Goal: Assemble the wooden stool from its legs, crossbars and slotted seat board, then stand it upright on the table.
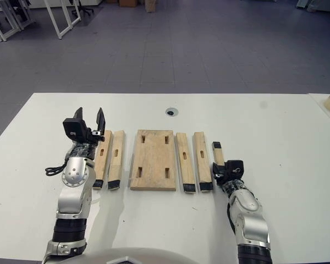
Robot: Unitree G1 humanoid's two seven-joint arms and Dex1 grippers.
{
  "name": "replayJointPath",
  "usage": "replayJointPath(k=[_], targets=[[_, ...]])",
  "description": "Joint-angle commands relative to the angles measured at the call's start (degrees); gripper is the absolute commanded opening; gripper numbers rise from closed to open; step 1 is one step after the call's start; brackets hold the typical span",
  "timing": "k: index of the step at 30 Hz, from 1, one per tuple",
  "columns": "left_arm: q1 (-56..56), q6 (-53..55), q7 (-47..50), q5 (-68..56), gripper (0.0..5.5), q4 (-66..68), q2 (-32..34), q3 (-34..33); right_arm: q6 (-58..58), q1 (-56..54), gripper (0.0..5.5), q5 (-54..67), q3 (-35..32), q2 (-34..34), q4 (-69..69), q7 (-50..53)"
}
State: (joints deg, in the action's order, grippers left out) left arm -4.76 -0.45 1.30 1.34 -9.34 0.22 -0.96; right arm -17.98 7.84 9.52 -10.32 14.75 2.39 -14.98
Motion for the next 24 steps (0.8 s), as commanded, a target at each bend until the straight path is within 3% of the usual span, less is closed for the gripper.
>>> replayJointPath(k=[1,7,10,13,16,19,24], targets=[[-0.3,0.7,0.3,-0.4,3.01,-0.4,-0.2,-0.3,-3.1,2.0,1.33,-2.3,0.7,0.4,-3.0,2.4],[-1.8,4.2,-2.4,-6.7,3.01,-2.4,-1.5,-0.7,4.5,-4.3,1.28,0.5,-3.2,-0.6,0.4,4.5],[-2.5,18.9,-9.0,-30.8,3.01,-8.2,-6.0,-1.2,9.9,-9.3,1.28,-0.6,-1.1,2.1,4.0,0.9],[-2.4,33.2,-7.4,-53.1,3.01,-12.1,-6.5,-3.5,12.0,-13.2,1.28,0.2,4.7,7.2,6.3,-10.5],[-4.0,39.2,-4.9,-69.2,3.47,-13.8,-5.0,-5.4,13.3,-16.6,1.28,2.1,8.5,10.7,9.4,-19.7],[-4.1,41.9,-4.0,-75.3,3.92,-14.5,-3.1,-4.8,14.3,-18.6,1.28,3.7,11.0,11.7,11.5,-24.8],[-3.2,42.7,-2.8,-75.4,3.93,-13.0,-2.5,-3.0,16.6,-19.8,1.28,3.4,13.7,11.3,11.8,-27.5]])
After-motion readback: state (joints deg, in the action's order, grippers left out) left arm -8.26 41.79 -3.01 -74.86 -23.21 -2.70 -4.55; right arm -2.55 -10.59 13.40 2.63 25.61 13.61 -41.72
